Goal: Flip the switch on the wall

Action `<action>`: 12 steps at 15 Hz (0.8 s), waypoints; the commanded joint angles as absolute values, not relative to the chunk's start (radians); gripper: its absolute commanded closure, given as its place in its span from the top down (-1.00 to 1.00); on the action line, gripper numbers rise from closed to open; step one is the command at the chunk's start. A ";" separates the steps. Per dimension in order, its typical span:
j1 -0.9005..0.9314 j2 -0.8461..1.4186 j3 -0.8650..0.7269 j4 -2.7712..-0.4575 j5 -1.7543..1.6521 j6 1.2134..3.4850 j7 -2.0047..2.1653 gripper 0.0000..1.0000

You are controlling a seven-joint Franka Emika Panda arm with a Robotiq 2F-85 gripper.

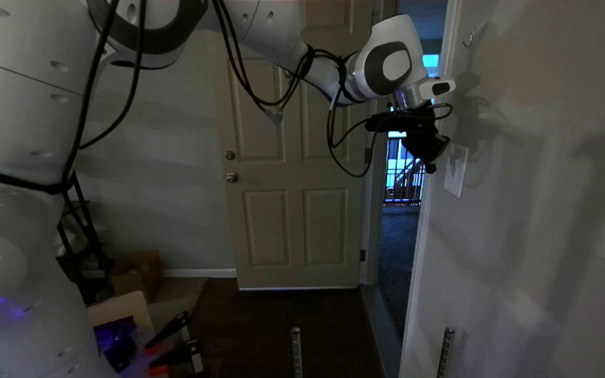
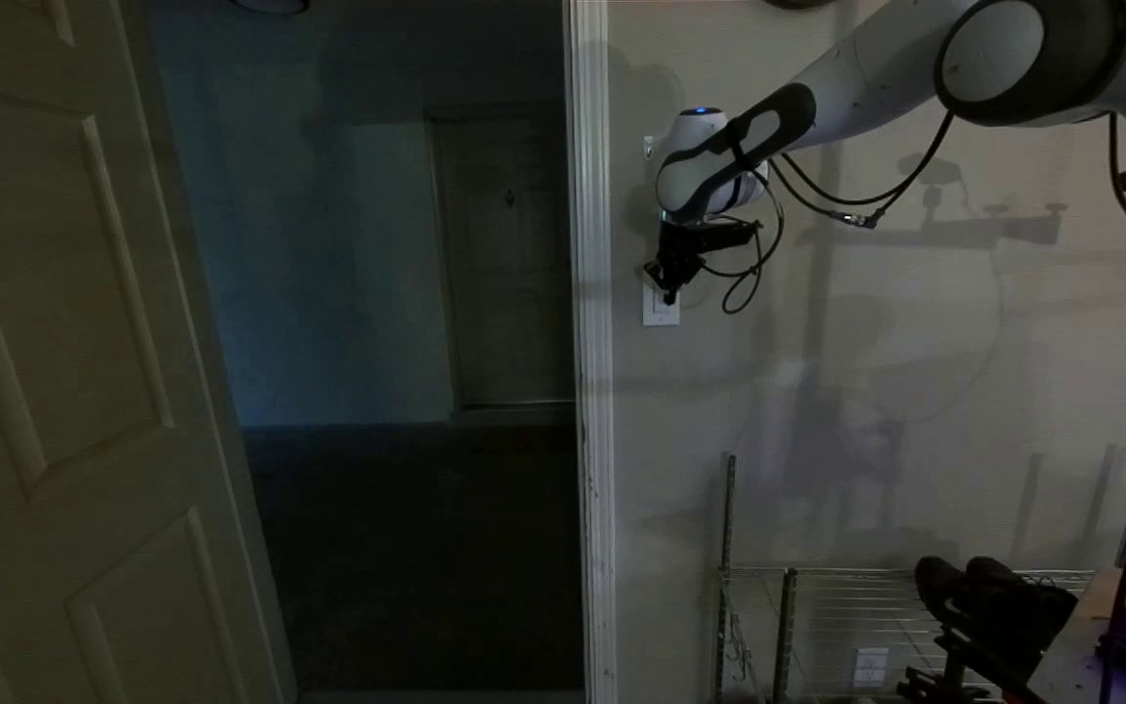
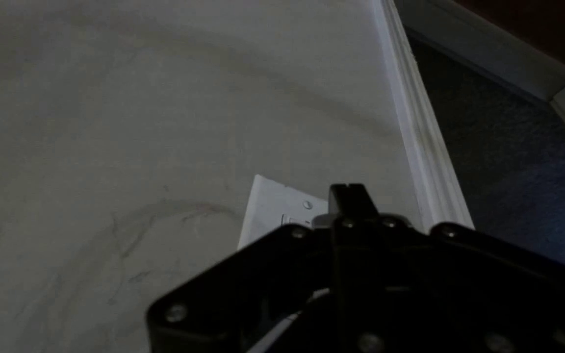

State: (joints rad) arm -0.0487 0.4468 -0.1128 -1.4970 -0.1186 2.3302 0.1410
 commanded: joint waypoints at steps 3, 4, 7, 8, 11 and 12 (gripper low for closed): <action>-0.045 0.426 -0.127 -1.515 -0.132 2.336 0.165 -0.92; -0.044 0.437 -0.132 -1.503 -0.137 2.330 0.171 -0.92; -0.044 0.461 -0.137 -1.469 -0.141 2.330 0.171 -0.92; -0.039 0.473 -0.139 -1.449 -0.149 2.335 0.172 -0.92; -0.029 0.499 -0.140 -1.403 -0.158 2.329 0.179 -0.92; -0.024 0.515 -0.145 -1.380 -0.165 2.327 0.191 -0.92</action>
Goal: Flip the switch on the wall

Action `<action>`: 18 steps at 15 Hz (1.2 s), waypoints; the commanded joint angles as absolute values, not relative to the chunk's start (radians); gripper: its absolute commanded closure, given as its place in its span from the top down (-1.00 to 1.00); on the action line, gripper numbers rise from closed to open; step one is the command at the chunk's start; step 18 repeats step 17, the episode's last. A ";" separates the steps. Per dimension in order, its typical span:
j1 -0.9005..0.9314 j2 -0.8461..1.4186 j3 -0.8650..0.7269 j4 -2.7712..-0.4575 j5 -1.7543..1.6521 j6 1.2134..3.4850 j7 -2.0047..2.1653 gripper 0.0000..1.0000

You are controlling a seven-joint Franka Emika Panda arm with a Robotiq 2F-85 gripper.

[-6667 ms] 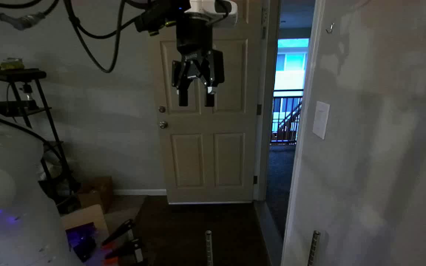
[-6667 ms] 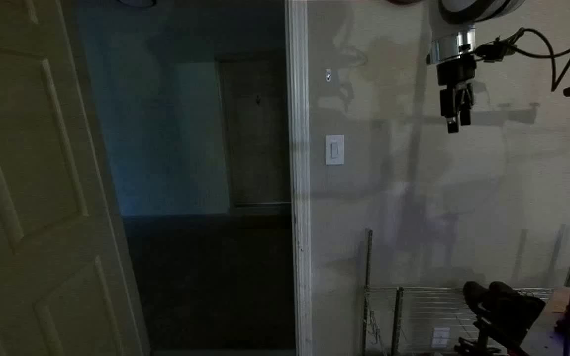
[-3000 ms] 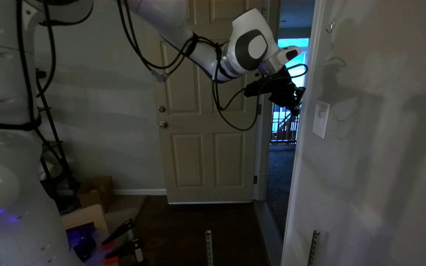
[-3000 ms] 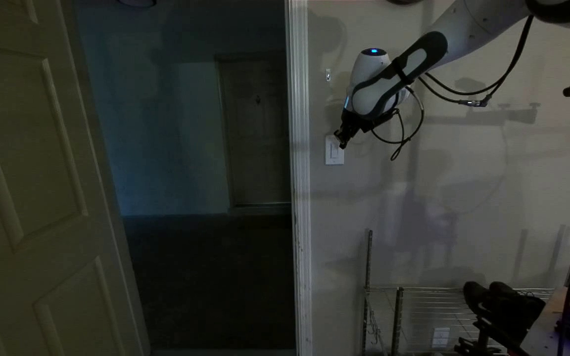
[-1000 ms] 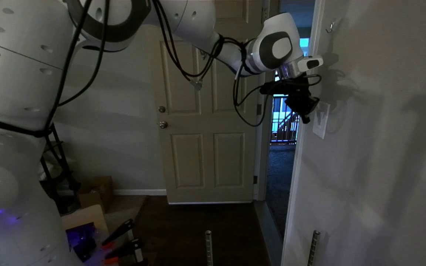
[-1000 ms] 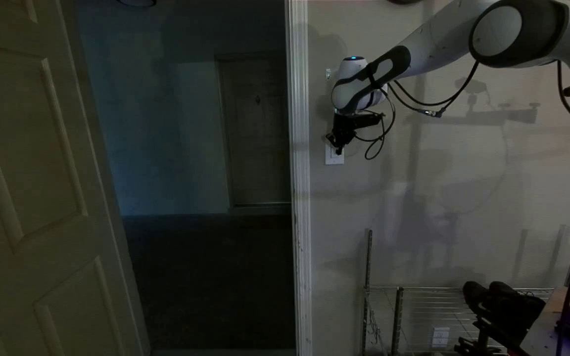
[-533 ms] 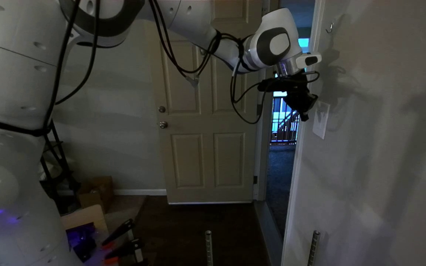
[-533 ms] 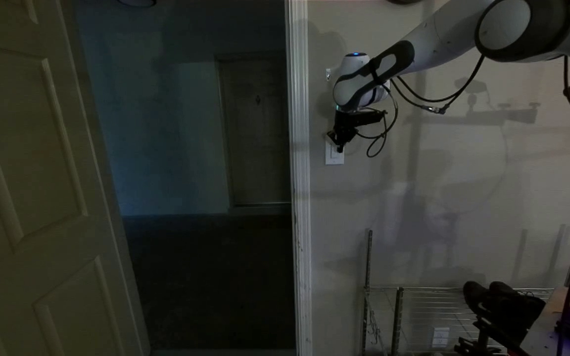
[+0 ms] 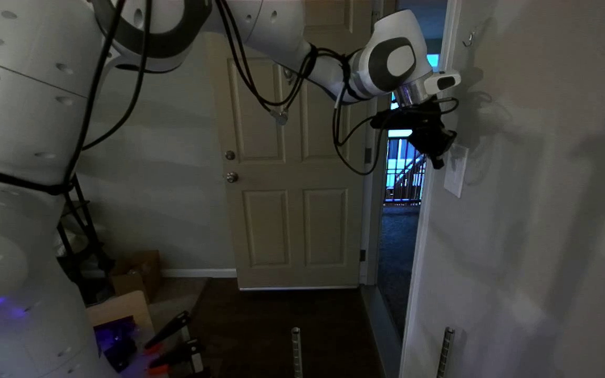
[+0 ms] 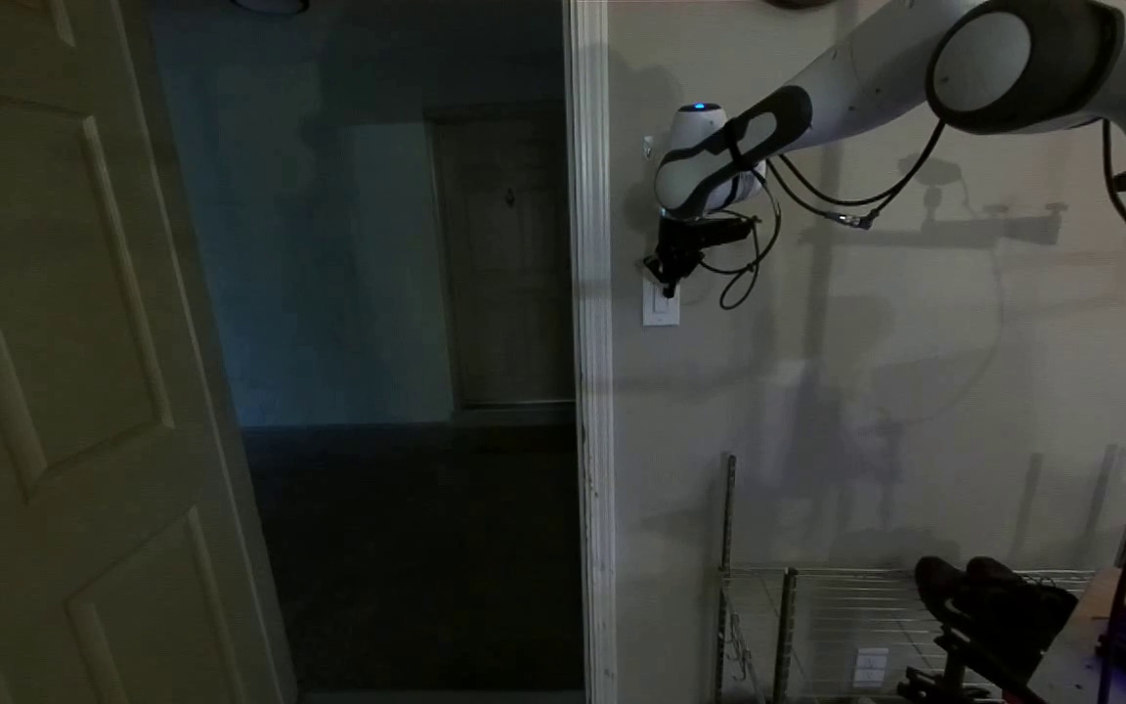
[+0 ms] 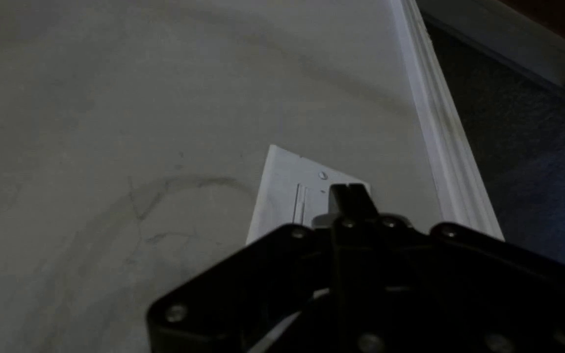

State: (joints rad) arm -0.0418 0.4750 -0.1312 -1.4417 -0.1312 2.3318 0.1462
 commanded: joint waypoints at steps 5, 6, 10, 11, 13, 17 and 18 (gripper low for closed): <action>-0.010 0.589 -0.180 -1.282 -0.200 2.310 0.261 -0.91; -0.010 0.602 -0.188 -1.261 -0.207 2.304 0.273 -0.92; 0.003 0.617 -0.205 -1.224 -0.228 2.282 0.310 -0.92; 0.004 0.617 -0.203 -1.222 -0.228 2.276 0.313 -0.91; 0.001 0.612 -0.200 -1.232 -0.223 2.275 0.313 -0.92; -0.019 0.557 -0.166 -1.306 -0.173 2.271 0.275 -0.92; -0.019 0.557 -0.166 -1.306 -0.173 2.271 0.275 -0.92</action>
